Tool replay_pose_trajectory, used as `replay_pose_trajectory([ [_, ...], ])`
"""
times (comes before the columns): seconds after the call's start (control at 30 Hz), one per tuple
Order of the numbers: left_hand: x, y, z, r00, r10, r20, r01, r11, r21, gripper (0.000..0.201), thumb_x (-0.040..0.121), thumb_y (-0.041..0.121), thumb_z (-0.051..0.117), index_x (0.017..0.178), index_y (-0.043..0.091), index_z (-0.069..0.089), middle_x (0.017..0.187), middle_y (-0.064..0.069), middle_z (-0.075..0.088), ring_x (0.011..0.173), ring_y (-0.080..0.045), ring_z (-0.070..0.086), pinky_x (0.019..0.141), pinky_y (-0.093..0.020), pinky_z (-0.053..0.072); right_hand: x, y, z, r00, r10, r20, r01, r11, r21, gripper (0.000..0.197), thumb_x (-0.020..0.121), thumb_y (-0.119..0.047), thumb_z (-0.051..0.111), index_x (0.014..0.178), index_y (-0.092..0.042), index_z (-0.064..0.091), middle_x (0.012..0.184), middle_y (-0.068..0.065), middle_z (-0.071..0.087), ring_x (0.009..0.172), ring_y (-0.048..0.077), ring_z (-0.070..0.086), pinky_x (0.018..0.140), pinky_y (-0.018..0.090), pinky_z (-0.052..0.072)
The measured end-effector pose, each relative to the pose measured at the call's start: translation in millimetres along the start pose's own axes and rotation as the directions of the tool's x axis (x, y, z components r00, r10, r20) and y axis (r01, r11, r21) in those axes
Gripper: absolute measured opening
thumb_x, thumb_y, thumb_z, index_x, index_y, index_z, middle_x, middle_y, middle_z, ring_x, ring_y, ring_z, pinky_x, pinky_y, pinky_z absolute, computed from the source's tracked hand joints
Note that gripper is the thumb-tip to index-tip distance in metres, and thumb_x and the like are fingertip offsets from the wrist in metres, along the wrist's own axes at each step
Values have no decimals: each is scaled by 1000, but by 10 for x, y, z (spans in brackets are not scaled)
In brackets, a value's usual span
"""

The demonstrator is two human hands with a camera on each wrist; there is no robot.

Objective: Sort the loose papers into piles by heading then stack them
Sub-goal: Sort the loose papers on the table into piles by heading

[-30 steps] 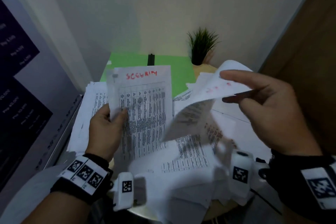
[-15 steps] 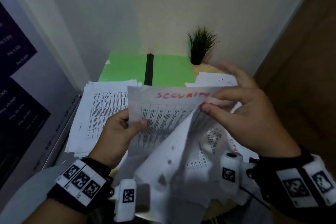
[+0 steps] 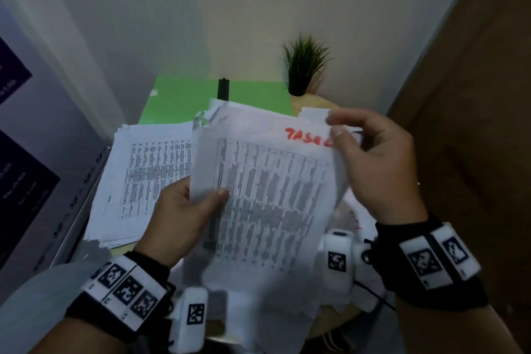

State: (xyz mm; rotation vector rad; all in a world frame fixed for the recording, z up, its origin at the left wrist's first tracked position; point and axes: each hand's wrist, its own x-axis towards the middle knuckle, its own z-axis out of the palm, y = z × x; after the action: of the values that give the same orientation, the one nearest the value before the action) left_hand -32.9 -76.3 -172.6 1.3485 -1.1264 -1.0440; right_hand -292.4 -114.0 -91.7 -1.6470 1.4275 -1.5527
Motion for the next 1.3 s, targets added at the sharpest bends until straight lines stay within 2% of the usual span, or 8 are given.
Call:
replay_pose_trajectory([
  [0.17,134,-99,-117,985,-46,-164,57,997,58,8,89,13,76,81,14,73,69,2,73,63,-12,65,60,-29,55,88,761,-384,944,329,-20,-315,882,-350,28,97,-20,68,124,-29,68,117,-9,70,99,14,67,101,44,55],
  [0.4,250,-200,-199,965,-146,-216,169,981,93,11,92,17,73,87,10,67,73,-13,64,60,-28,59,54,-37,53,-436,1371,-287,605,775,183,-497,548,-673,79,84,-43,79,151,-14,47,150,10,55,128,25,58,109,34,45],
  [0.53,247,-209,-228,955,-171,-242,208,969,134,11,94,15,70,92,6,66,72,-16,62,56,-30,59,51,-41,57,-705,1313,182,611,758,228,-335,508,-793,115,69,-69,77,160,-22,25,157,7,44,140,28,47,111,42,45],
  [0.67,208,-214,-322,945,-154,-288,203,968,148,11,94,15,69,98,5,67,75,-12,65,63,-28,60,61,-34,54,-810,1384,491,632,742,224,-255,473,-844,126,67,-53,89,160,-22,9,127,8,64,117,29,61,95,44,56],
  [0.77,167,-202,-409,936,-162,-313,216,966,145,14,95,16,69,100,4,67,79,-15,66,64,-28,60,59,-32,53,-828,1411,531,626,746,229,-378,546,-747,103,78,-27,86,157,-16,21,106,3,70,91,21,68,76,31,56],
  [0.9,128,-204,-509,927,-183,-327,240,960,144,9,95,18,68,99,10,66,86,-18,69,70,-32,63,66,-41,59,-674,1404,316,747,652,131,-481,665,-571,38,91,-23,72,126,-8,66,122,9,70,117,29,66,93,25,49],
  [1.07,131,-210,-468,925,-211,-317,264,955,135,15,95,17,68,107,8,67,92,-11,71,82,-31,66,73,-39,55,-312,1027,-122,868,492,-66,-491,834,-250,4,96,-16,69,95,-15,73,93,4,76,90,28,72,75,32,55],
  [1.3,127,-209,-280,939,-245,-240,267,962,60,22,96,12,65,117,5,66,93,-9,71,78,-25,66,70,-32,54,-258,835,-264,777,626,63,-625,757,190,16,96,-4,68,104,-16,75,98,3,80,92,28,77,81,42,62],
])
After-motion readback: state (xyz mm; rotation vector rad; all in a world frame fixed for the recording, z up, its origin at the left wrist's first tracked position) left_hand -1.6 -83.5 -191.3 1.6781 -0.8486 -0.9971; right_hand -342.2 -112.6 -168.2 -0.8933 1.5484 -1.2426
